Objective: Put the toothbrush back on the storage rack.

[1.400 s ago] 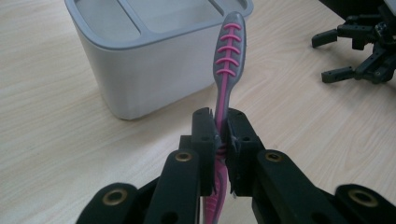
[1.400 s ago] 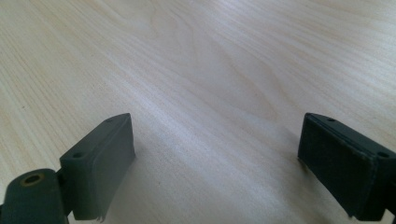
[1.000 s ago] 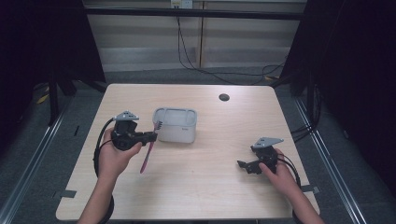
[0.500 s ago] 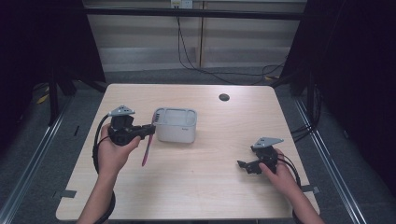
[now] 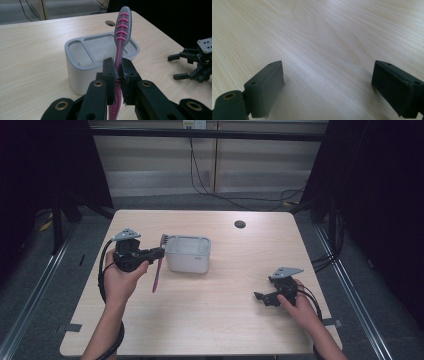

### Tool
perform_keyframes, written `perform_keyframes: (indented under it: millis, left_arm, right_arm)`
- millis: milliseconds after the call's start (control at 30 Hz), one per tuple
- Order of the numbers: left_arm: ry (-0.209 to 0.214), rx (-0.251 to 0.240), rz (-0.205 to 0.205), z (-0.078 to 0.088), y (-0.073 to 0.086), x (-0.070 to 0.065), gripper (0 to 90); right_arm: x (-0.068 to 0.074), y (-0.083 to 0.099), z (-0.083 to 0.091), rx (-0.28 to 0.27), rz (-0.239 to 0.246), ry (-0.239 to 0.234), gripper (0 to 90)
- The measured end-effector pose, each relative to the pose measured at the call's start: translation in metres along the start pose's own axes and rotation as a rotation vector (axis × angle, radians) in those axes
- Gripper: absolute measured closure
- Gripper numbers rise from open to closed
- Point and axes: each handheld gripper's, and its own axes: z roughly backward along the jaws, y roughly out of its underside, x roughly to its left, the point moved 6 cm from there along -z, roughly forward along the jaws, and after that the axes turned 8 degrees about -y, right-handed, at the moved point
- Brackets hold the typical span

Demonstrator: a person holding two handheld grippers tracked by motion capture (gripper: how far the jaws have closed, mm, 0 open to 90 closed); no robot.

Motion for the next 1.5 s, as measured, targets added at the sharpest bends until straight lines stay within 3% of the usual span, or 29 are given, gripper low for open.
perform_keyframes:
  millis: [1000, 1500]
  left_arm:
    - [-0.038, -0.092, 0.007, 0.004, -0.033, 0.005, 83.3]
    - [-0.057, -0.105, 0.023, 0.001, -0.042, 0.012, 83.3]
  right_arm:
    - [0.0, 0.0, 0.0, 0.0, 0.0, 0.0, 10.0]
    - [0.0, 0.0, 0.0, -0.001, 0.001, 0.0, 10.0]
